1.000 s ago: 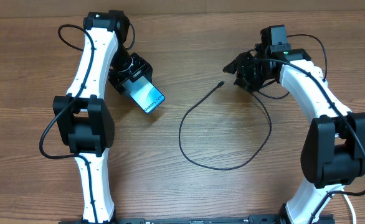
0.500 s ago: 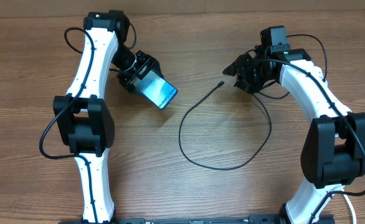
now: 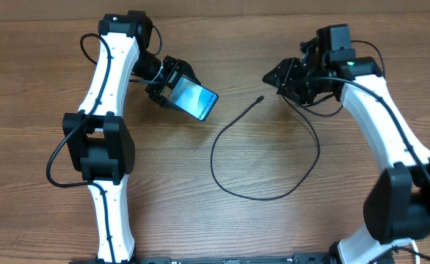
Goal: Plug charger to phone and switch on socket
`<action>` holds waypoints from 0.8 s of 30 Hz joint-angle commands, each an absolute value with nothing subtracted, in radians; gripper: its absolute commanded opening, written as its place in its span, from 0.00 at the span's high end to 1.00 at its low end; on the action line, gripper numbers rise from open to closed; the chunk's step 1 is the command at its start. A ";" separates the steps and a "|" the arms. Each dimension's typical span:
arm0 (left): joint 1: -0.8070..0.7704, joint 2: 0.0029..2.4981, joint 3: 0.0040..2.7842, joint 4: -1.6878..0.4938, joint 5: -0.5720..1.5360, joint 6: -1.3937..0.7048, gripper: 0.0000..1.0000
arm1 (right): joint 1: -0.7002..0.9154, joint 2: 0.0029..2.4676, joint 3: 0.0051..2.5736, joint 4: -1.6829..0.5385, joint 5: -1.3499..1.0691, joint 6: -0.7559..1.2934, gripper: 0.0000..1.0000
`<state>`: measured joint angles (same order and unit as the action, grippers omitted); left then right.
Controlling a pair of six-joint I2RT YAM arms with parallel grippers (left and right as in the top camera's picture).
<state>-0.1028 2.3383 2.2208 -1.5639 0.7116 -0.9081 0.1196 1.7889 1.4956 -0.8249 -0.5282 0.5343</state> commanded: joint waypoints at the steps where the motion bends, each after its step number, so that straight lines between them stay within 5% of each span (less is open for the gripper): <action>1: -0.103 2.334 2.250 -1.565 0.770 -0.941 0.29 | 0.123 1.701 1.494 -0.841 -0.540 0.519 0.46; 9: -0.105 2.334 2.250 -1.559 0.837 -0.974 0.29 | 0.154 1.655 1.494 -0.863 -0.548 0.575 0.51; 24: -0.105 2.334 2.250 -1.559 0.860 -0.988 0.29 | 0.435 1.662 1.493 -0.764 -0.383 0.690 0.47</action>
<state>-0.1028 2.3383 2.2208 -1.5558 0.7963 -0.9699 0.3908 1.6840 1.4956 -0.7765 -0.4652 0.6361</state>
